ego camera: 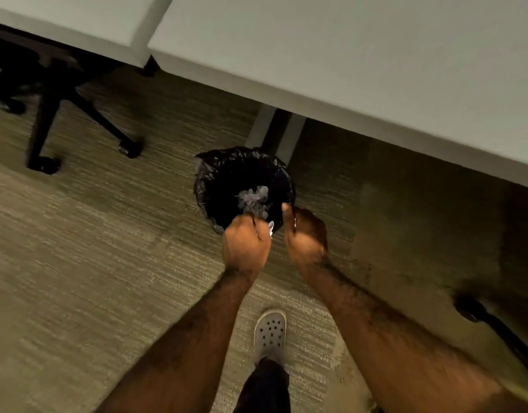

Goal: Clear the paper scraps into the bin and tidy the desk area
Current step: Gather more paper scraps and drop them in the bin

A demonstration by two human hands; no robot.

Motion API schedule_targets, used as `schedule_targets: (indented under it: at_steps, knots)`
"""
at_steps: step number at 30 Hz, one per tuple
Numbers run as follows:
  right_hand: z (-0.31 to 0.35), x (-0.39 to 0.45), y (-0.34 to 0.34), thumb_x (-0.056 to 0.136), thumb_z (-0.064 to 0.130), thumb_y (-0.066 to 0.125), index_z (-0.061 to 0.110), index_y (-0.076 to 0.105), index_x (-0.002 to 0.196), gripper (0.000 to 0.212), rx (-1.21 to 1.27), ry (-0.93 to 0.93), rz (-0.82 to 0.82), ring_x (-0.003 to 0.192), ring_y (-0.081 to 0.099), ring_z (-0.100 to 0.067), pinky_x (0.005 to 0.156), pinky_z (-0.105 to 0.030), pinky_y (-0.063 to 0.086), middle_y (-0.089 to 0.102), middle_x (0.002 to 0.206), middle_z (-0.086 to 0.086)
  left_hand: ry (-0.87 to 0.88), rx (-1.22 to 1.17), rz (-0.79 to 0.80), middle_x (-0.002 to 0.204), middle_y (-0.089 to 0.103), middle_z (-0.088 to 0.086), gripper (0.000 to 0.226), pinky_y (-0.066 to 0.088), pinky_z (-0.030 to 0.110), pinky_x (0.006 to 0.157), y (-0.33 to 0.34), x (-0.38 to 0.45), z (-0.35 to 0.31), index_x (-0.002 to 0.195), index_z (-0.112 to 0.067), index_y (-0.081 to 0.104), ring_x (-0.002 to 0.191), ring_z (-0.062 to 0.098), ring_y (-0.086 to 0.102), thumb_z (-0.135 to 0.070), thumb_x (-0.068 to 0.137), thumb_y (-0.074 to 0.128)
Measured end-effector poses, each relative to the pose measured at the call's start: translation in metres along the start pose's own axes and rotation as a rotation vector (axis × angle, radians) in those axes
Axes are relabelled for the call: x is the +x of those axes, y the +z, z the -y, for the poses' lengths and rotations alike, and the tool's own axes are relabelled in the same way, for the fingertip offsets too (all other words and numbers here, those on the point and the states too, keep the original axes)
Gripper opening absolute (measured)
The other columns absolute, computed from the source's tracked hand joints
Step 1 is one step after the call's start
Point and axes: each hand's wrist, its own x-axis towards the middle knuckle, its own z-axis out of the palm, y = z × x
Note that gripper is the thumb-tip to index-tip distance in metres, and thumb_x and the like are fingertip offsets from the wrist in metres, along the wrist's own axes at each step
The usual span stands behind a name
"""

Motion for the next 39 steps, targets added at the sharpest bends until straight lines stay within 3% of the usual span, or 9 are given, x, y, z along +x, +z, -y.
schedule_targets:
  at_steps: [6, 9, 11, 13, 16, 20, 24, 29, 39]
  knots:
    - [0.017, 0.064, 0.066, 0.095, 0.057, 0.03, 0.009, 0.056, 0.087, 0.055, 0.15, -0.103, -0.033, 0.081, 0.056, -0.027, 0.07, -0.036, 0.042, 0.059, 0.086, -0.011, -0.044, 0.005, -0.027, 0.083, 0.063, 0.018, 0.038, 0.032, 0.027, 0.055, 0.034, 0.066, 0.039, 0.083, -0.001, 0.061, 0.068, 0.033, 0.059, -0.03, 0.095, 0.039]
    - [0.019, 0.092, 0.088, 0.093, 0.057, 0.022, 0.008, 0.063, 0.104, 0.065, 0.095, -0.116, 0.087, 0.102, 0.058, -0.029, 0.081, -0.029, 0.035, 0.062, 0.107, -0.016, 0.028, 0.226, 0.3, 0.106, 0.061, 0.02, 0.037, 0.045, 0.036, 0.07, 0.064, 0.09, 0.072, 0.114, 0.0, 0.056, 0.094, 0.038, 0.058, -0.028, 0.09, 0.051]
    - [0.008, 0.102, 0.105, 0.098, 0.055, 0.025, 0.018, 0.053, 0.134, 0.059, 0.049, -0.009, 0.263, 0.133, 0.041, -0.03, 0.101, -0.03, 0.028, 0.044, 0.145, -0.016, 0.04, 0.37, 0.46, 0.147, 0.038, 0.02, 0.062, 0.035, 0.051, 0.106, 0.078, 0.097, 0.1, 0.145, -0.008, 0.033, 0.132, 0.042, 0.037, -0.041, 0.092, 0.039]
    - [-0.005, 0.1, 0.117, 0.096, 0.059, 0.022, 0.022, 0.035, 0.148, 0.065, 0.017, 0.061, 0.435, 0.145, 0.02, -0.032, 0.116, -0.04, 0.014, 0.021, 0.159, -0.014, -0.046, 0.415, 0.545, 0.163, 0.002, 0.008, 0.066, 0.013, 0.054, 0.117, 0.083, 0.091, 0.11, 0.154, -0.02, 0.012, 0.149, 0.031, 0.002, -0.044, 0.097, 0.035]
    - [-0.015, 0.083, 0.119, 0.084, 0.065, 0.008, 0.016, 0.043, 0.143, 0.084, -0.038, -0.03, 0.463, 0.141, 0.028, -0.036, 0.114, -0.052, 0.025, 0.032, 0.153, -0.017, -0.032, 0.451, 0.55, 0.163, -0.007, 0.003, 0.062, 0.006, 0.048, 0.119, 0.066, 0.071, 0.093, 0.154, -0.02, 0.001, 0.149, 0.023, -0.006, -0.031, 0.102, 0.032]
    - [-0.009, 0.059, 0.091, 0.085, 0.071, -0.002, 0.022, 0.05, 0.138, 0.089, -0.136, -0.044, 0.45, 0.137, 0.036, -0.029, 0.11, -0.045, 0.033, 0.042, 0.148, -0.011, 0.015, 0.434, 0.543, 0.163, 0.001, 0.007, 0.059, 0.011, 0.051, 0.118, 0.039, 0.054, 0.084, 0.154, -0.013, 0.012, 0.149, 0.027, 0.0, -0.031, 0.099, 0.025]
    - [0.01, 0.029, 0.035, 0.101, 0.048, 0.024, 0.017, 0.042, 0.144, 0.056, -0.146, -0.072, 0.436, 0.142, 0.028, -0.032, 0.115, -0.041, 0.025, 0.033, 0.154, -0.014, 0.068, 0.393, 0.496, 0.16, 0.018, 0.015, 0.056, 0.021, 0.05, 0.117, 0.008, 0.035, 0.063, 0.149, -0.006, 0.027, 0.147, 0.032, 0.015, -0.029, 0.099, 0.03]
    - [0.031, -0.02, -0.036, 0.092, 0.066, 0.006, 0.032, 0.037, 0.144, 0.069, -0.1, -0.01, 0.47, 0.134, 0.04, -0.032, 0.108, -0.047, 0.035, 0.043, 0.149, -0.009, 0.064, 0.298, 0.466, 0.158, 0.023, 0.015, 0.052, 0.018, 0.043, 0.117, -0.052, -0.012, 0.007, 0.147, -0.005, 0.032, 0.146, 0.031, 0.018, -0.032, 0.103, 0.025]
    - [0.06, -0.124, -0.191, 0.099, 0.055, 0.017, 0.021, 0.036, 0.147, 0.061, -0.073, 0.07, 0.392, 0.145, 0.024, -0.024, 0.119, -0.046, 0.016, 0.03, 0.157, -0.009, 0.232, 0.254, 0.583, 0.159, 0.022, 0.01, 0.051, 0.014, 0.039, 0.12, -0.132, -0.082, -0.132, 0.149, -0.007, 0.028, 0.148, 0.023, 0.013, -0.028, 0.103, 0.029]
